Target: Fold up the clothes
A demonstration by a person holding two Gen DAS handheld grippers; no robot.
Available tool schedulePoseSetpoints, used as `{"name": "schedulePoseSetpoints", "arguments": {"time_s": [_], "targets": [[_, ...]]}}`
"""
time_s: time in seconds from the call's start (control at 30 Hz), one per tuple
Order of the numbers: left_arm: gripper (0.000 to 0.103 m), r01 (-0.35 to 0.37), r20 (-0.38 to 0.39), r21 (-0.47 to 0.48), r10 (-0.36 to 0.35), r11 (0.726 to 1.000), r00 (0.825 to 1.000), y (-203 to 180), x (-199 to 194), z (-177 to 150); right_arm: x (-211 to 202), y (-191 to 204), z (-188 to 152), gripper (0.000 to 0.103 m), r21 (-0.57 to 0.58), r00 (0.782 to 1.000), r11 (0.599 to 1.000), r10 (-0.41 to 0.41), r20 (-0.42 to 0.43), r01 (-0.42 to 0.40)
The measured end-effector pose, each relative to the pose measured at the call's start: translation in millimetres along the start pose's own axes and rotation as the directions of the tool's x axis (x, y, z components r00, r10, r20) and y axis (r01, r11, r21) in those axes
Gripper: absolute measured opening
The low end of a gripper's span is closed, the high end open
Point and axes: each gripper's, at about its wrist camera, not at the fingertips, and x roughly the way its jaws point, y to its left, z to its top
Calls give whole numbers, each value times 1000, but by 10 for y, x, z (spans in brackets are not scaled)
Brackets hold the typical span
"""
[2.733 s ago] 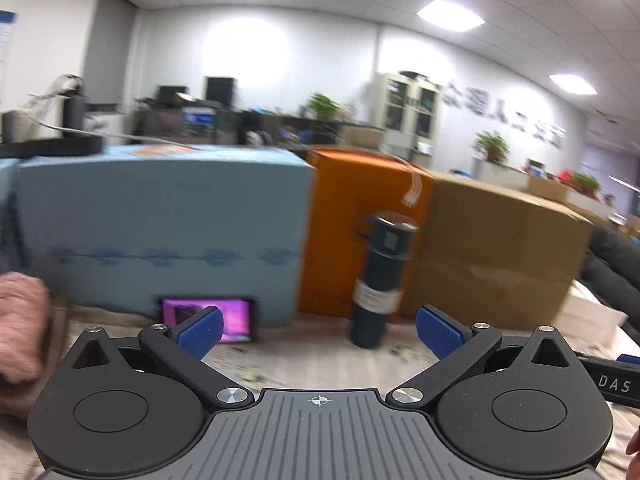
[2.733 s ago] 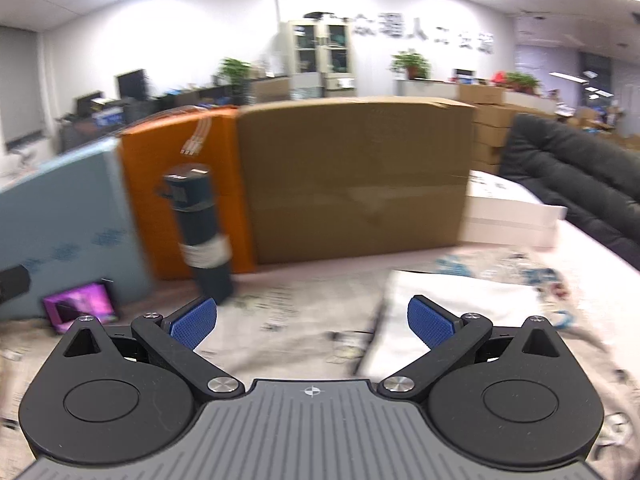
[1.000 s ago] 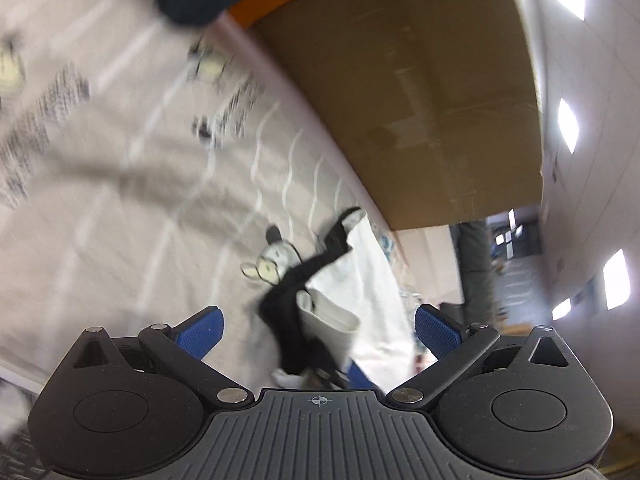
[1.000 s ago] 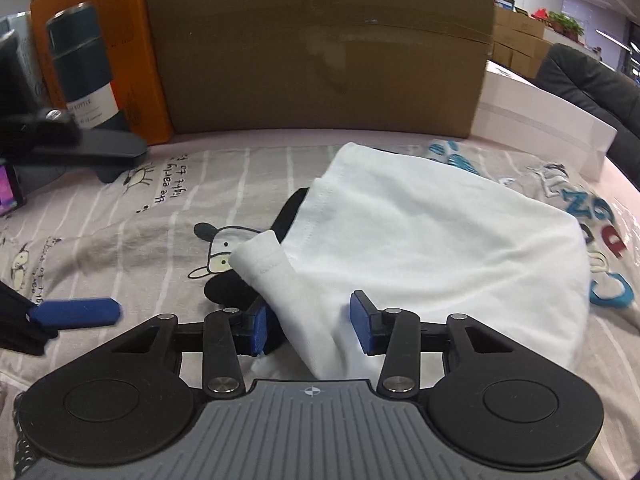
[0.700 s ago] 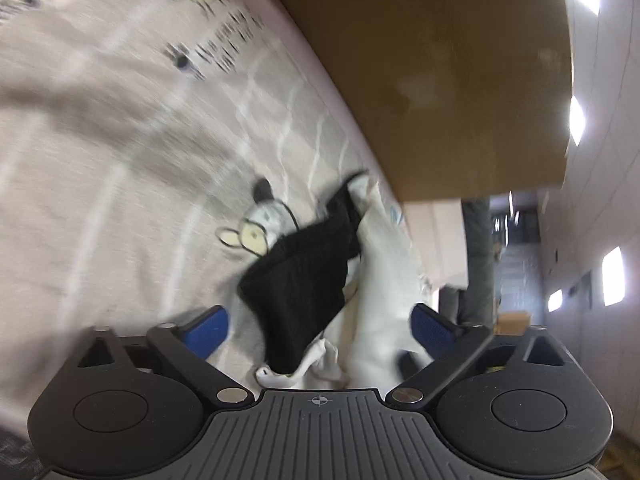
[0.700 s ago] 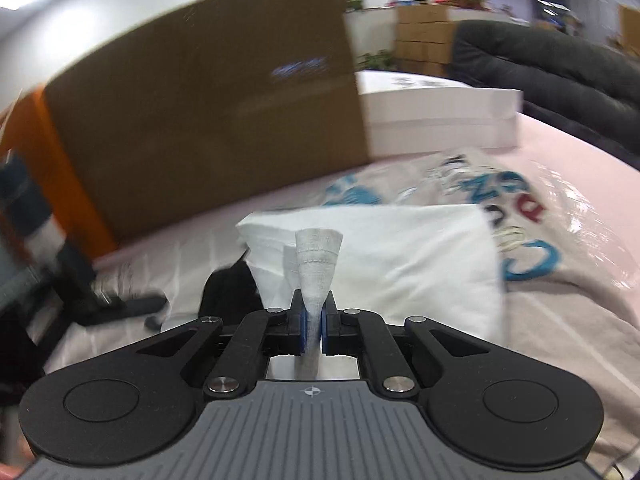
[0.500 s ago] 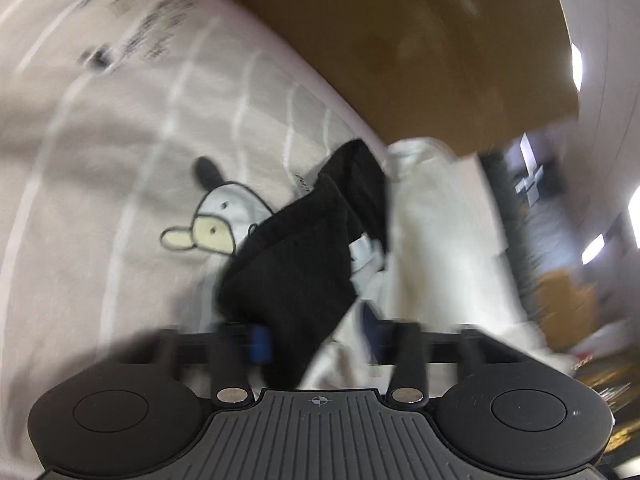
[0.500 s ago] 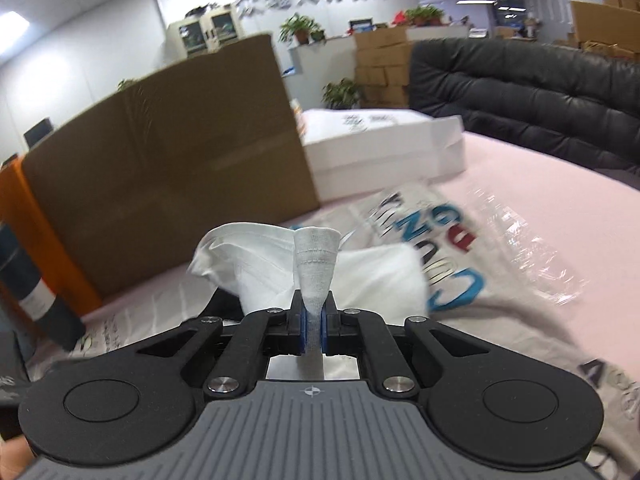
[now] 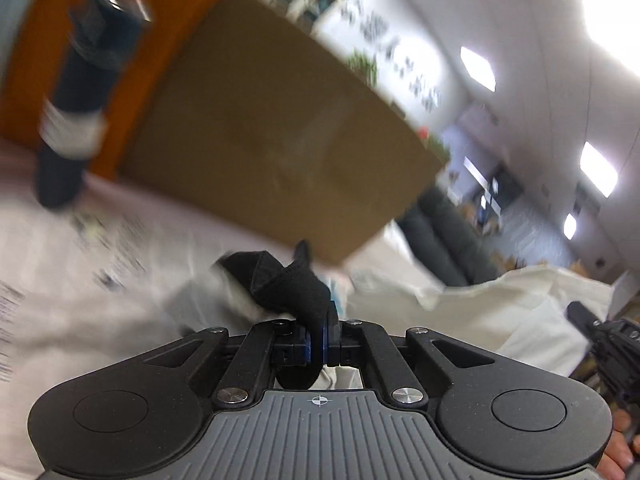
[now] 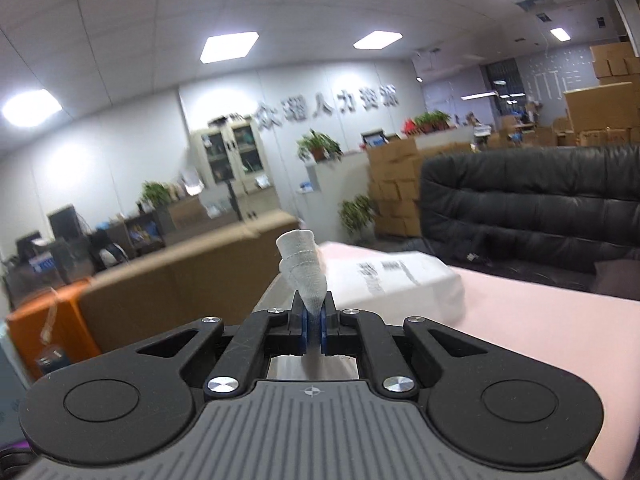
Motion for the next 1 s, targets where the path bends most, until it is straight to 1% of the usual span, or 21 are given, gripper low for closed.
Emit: {"name": "schedulePoseSetpoints", "arguments": {"time_s": [0.07, 0.1, 0.17, 0.2, 0.27, 0.37, 0.47, 0.5, 0.53, 0.57, 0.6, 0.7, 0.77, 0.8, 0.87, 0.9, 1.0], "targets": [[3, -27, 69, -4, 28, 1000, 997, 110, -375, 126, -68, 119, 104, 5, 18, 998, 999, 50, 27, -50], [3, -49, 103, -10, 50, 999, 993, 176, -551, 181, -72, 201, 117, 5, 25, 997, 997, 72, 26, -73], [3, -96, 169, -23, 98, 995, 981, 313, -911, 285, -72, 368, 136, 5, 41, 993, 992, 118, 20, -119], [3, -126, 203, -28, 129, 992, 971, 383, -1077, 333, -23, 469, 109, 5, 56, 989, 987, 149, 5, -149], [3, -189, 270, -39, 193, 981, 943, 531, -1385, 437, 98, 682, 31, 5, 98, 977, 974, 210, -37, -206], [3, -272, 363, -65, 277, 960, 890, 750, -1773, 662, 276, 1066, -94, 5, 135, 957, 955, 277, -84, -265], [3, -342, 438, -54, 330, 938, 836, 891, -2101, 903, 370, 1418, -190, 5, 164, 940, 939, 322, -113, -302], [3, -358, 459, -48, 339, 932, 821, 929, -2190, 950, 381, 1498, -222, 5, 178, 936, 935, 331, -119, -307], [3, -365, 472, -45, 342, 930, 813, 969, -2272, 973, 371, 1541, -257, 5, 191, 935, 933, 333, -124, -306], [3, -370, 479, -38, 342, 928, 809, 1005, -2343, 972, 353, 1560, -299, 5, 201, 934, 931, 332, -130, -304], [3, -375, 478, -35, 345, 926, 808, 1045, -2379, 941, 315, 1556, -345, 5, 205, 935, 933, 328, -136, -297], [3, -395, 426, -42, 374, 918, 824, 1229, -2440, 652, 128, 1431, -539, 5, 173, 945, 953, 279, -173, -250], [3, -396, 365, -73, 394, 915, 844, 1340, -2486, 345, 45, 1267, -730, 5, 142, 947, 970, 227, -229, -198], [3, -403, 326, -83, 407, 911, 853, 1398, -2479, 209, 30, 1144, -843, 5, 128, 944, 977, 197, -265, -169], [3, -420, 251, -82, 427, 904, 869, 1446, -2455, -42, -37, 998, -1041, 5, 94, 934, 989, 142, -328, -118], [3, -423, 212, -84, 431, 902, 877, 1475, -2447, -137, -74, 933, -1148, 5, 79, 924, 993, 115, -364, -92], [3, -435, 112, -75, 441, 897, 891, 1503, -2464, -345, -153, 786, -1408, 5, 43, 896, 999, 48, -441, -32]]}}
